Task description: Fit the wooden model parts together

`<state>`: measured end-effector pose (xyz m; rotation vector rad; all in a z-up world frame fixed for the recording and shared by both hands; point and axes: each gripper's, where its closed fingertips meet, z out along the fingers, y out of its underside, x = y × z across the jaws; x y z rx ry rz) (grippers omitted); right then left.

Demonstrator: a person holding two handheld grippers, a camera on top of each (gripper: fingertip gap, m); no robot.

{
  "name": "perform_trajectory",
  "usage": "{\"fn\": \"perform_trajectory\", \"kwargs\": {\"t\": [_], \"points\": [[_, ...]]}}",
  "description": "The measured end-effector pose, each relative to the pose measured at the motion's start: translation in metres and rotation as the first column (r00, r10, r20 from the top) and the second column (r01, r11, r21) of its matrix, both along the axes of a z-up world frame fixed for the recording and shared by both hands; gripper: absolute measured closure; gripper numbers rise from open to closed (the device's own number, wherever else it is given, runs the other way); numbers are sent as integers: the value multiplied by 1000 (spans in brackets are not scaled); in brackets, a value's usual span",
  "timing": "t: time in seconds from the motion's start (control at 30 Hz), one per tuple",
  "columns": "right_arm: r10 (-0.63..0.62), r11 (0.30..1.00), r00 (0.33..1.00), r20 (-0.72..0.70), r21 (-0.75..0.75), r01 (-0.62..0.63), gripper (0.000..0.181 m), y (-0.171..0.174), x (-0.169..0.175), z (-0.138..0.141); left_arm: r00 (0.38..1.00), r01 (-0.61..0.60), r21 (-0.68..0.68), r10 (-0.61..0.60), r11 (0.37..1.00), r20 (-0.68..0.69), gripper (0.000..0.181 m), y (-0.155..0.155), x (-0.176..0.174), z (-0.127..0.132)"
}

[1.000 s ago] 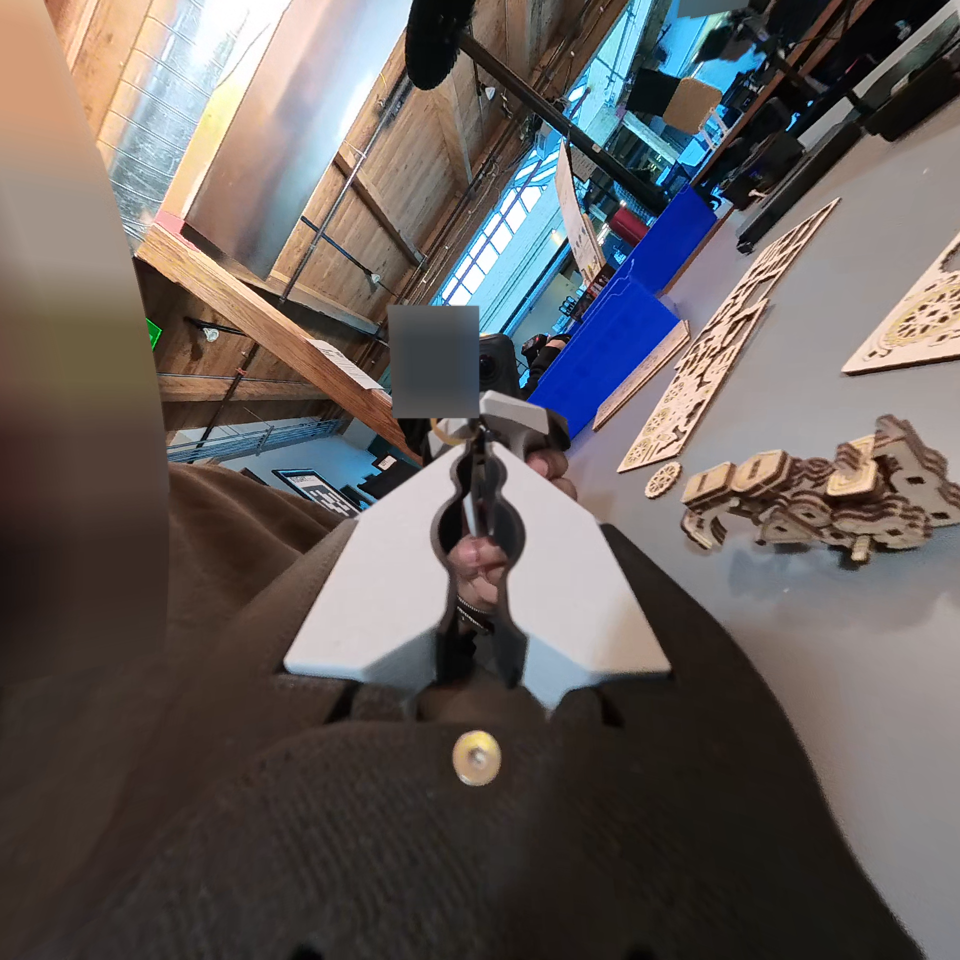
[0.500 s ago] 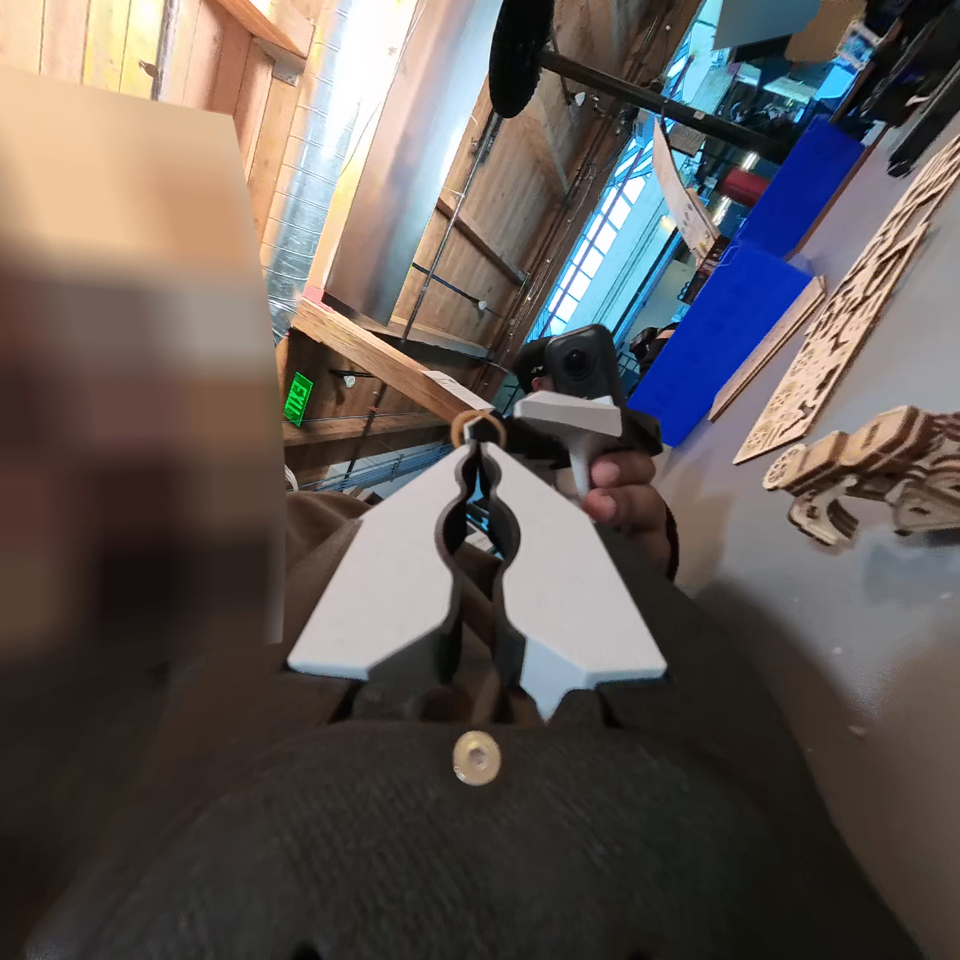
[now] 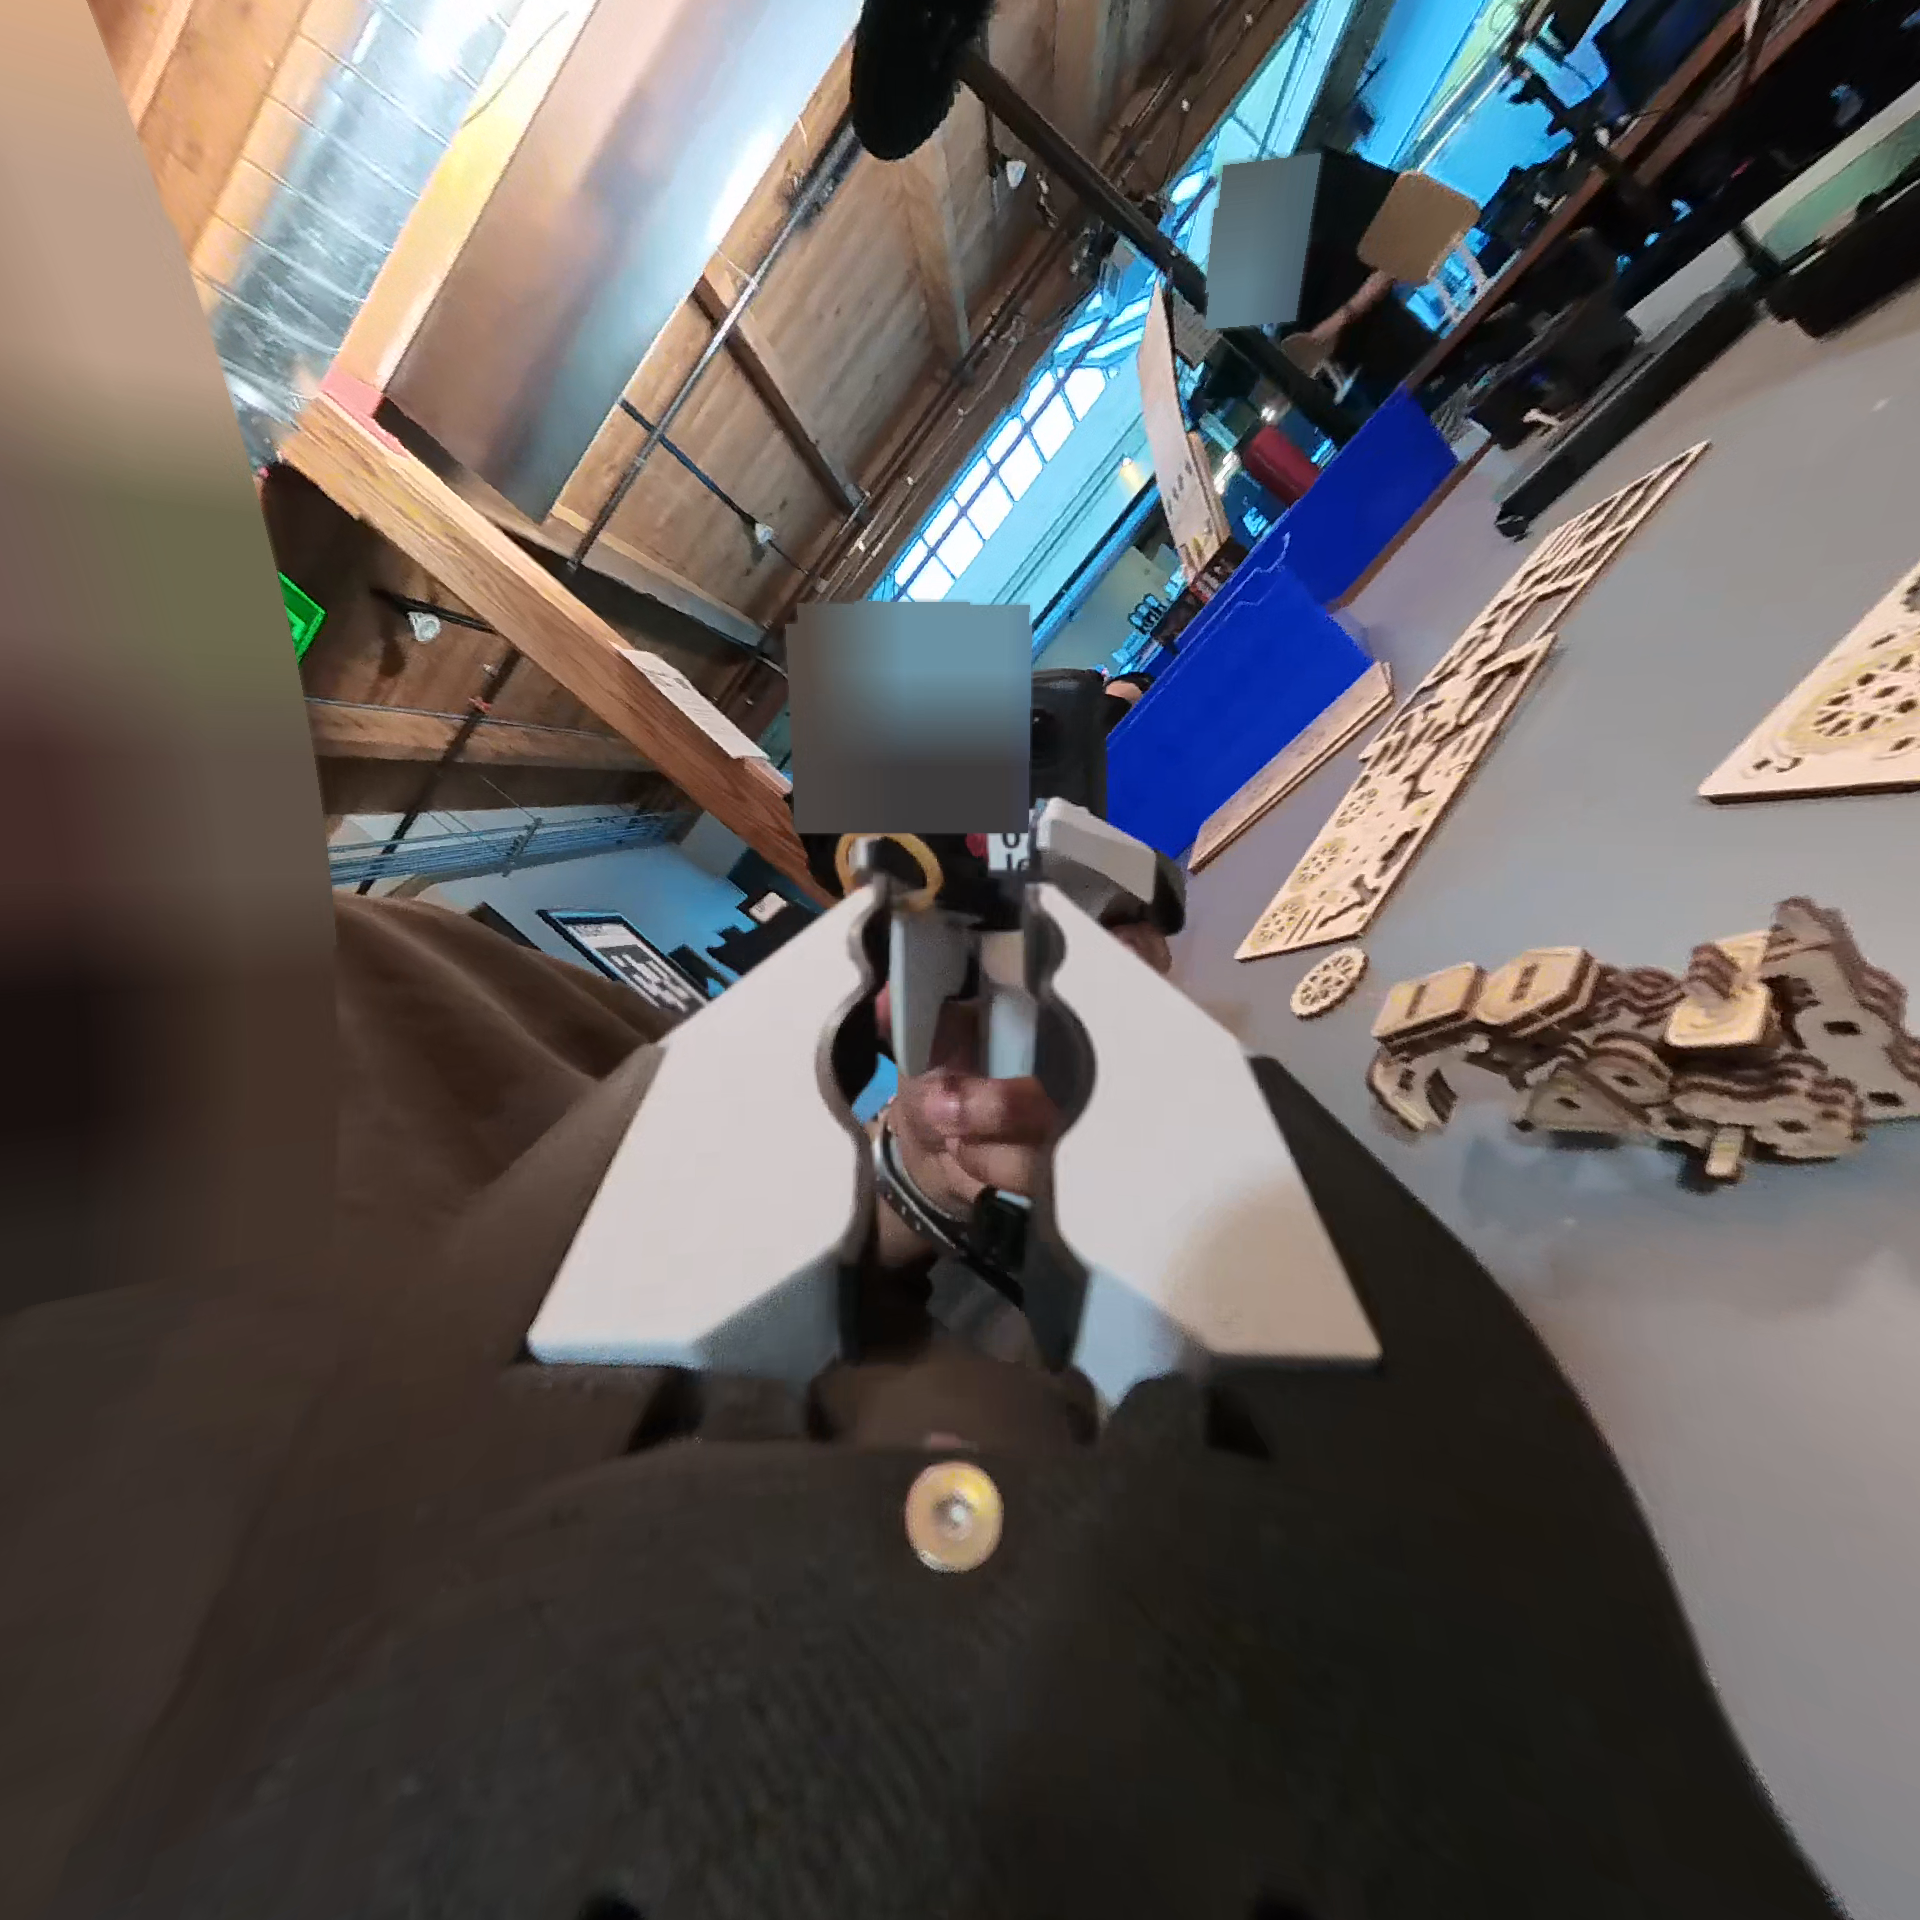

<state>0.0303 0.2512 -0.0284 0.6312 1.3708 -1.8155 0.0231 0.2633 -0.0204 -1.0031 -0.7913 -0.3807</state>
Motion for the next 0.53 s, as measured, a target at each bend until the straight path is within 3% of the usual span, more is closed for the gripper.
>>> {"fn": "perform_trajectory", "kwargs": {"t": [0.1,0.17,0.33,0.53], "points": [[34,999,999,-14,-22,-35,159,-2,7,5,1000,16,16,-17,1000,10,153,3,2,0],[57,995,998,-8,-76,-57,181,1,11,12,1000,24,17,-25,1000,14,152,4,2,0],[71,989,997,18,-134,-68,181,9,8,19,1000,11,25,-12,1000,28,150,0,-1,0],[6,998,1000,-17,-66,-7,181,11,-3,11,999,9,25,-10,1000,42,149,-2,-3,-2]]}}
